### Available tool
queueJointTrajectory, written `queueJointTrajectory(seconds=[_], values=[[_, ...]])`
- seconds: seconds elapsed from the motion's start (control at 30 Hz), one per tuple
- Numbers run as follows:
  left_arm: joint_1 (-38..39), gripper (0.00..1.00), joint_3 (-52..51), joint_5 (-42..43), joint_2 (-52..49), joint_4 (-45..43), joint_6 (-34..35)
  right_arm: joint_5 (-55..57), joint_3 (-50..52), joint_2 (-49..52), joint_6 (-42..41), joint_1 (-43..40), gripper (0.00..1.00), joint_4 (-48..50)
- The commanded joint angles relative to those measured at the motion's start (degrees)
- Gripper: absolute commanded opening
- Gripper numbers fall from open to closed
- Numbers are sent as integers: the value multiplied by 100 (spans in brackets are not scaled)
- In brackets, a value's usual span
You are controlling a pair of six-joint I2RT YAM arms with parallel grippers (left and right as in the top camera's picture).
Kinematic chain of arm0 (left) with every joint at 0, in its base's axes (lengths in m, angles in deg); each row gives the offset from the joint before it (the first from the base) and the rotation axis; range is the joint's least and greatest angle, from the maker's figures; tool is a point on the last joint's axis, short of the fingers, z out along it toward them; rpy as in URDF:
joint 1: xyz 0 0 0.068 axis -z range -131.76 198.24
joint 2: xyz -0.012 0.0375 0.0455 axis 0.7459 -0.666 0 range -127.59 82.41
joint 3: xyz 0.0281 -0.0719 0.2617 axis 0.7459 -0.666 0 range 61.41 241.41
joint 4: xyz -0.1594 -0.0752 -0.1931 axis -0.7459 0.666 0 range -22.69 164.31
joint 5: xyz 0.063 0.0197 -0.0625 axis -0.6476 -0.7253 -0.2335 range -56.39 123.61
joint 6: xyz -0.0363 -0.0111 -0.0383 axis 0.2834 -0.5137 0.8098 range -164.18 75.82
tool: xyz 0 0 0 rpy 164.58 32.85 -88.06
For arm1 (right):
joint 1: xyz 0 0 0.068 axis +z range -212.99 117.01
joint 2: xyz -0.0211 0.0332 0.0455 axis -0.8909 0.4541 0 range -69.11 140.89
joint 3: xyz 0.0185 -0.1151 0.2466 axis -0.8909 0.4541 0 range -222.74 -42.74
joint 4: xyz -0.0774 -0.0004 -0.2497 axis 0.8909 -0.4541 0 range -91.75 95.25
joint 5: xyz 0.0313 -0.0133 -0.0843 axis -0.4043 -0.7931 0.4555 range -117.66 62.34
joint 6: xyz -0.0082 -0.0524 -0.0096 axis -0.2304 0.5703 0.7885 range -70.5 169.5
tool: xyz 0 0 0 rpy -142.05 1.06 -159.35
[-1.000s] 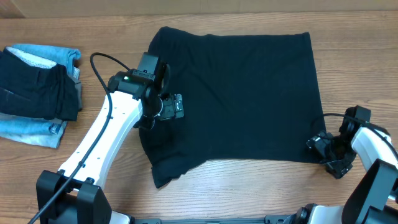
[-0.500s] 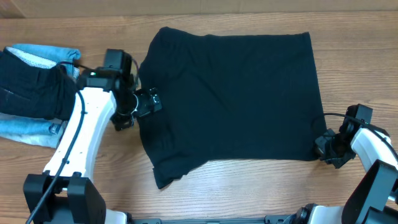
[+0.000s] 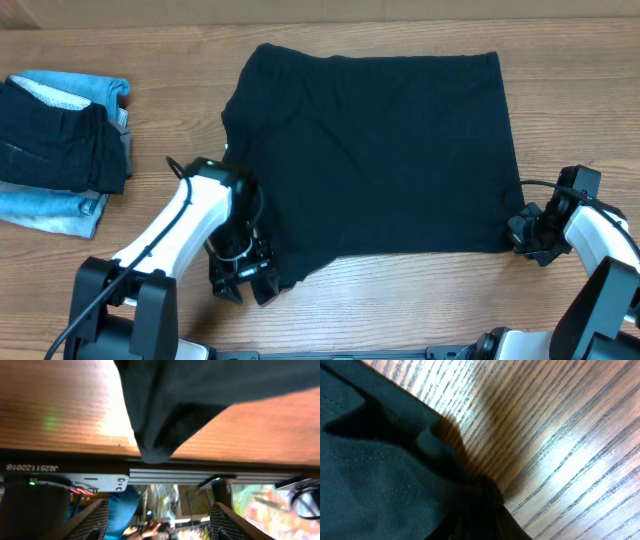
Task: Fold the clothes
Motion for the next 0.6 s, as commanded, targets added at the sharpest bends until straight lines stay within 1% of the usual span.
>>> queueJointTrajectory(seconds=[0.0, 0.03, 0.07, 0.13, 0.27, 0.33, 0.37, 0.4, 0.43, 0.53, 0.57], values=[[201, 67, -393, 190, 52, -232, 114, -52, 116, 31, 13, 2, 20, 87], [201, 66, -470, 170, 52, -297, 118, -52, 120, 31, 13, 2, 20, 83], [201, 62, -557, 35, 52, -391, 144, -52, 120, 31, 13, 2, 20, 83], [201, 58, -774, -151, 52, -730, 321, -52, 120, 31, 13, 2, 20, 83], [201, 55, -903, -350, 52, -1432, 625, -52, 120, 31, 13, 2, 20, 81], [201, 54, -903, -398, 52, -1604, 706, -52, 120, 31, 13, 2, 20, 81], [201, 51, -903, -382, 52, -1639, 796, -52, 120, 31, 13, 2, 20, 79], [201, 14, -903, -326, 52, -1659, 828, -52, 120, 31, 13, 2, 20, 81], [201, 4, -903, -247, 52, -1648, 824, -52, 120, 31, 13, 2, 20, 81], [199, 4, -885, 98, 57, -1495, 796, -52, 120, 31, 13, 2, 20, 81], [199, 4, -822, 238, 57, -1397, 691, -52, 120, 31, 13, 2, 20, 81]])
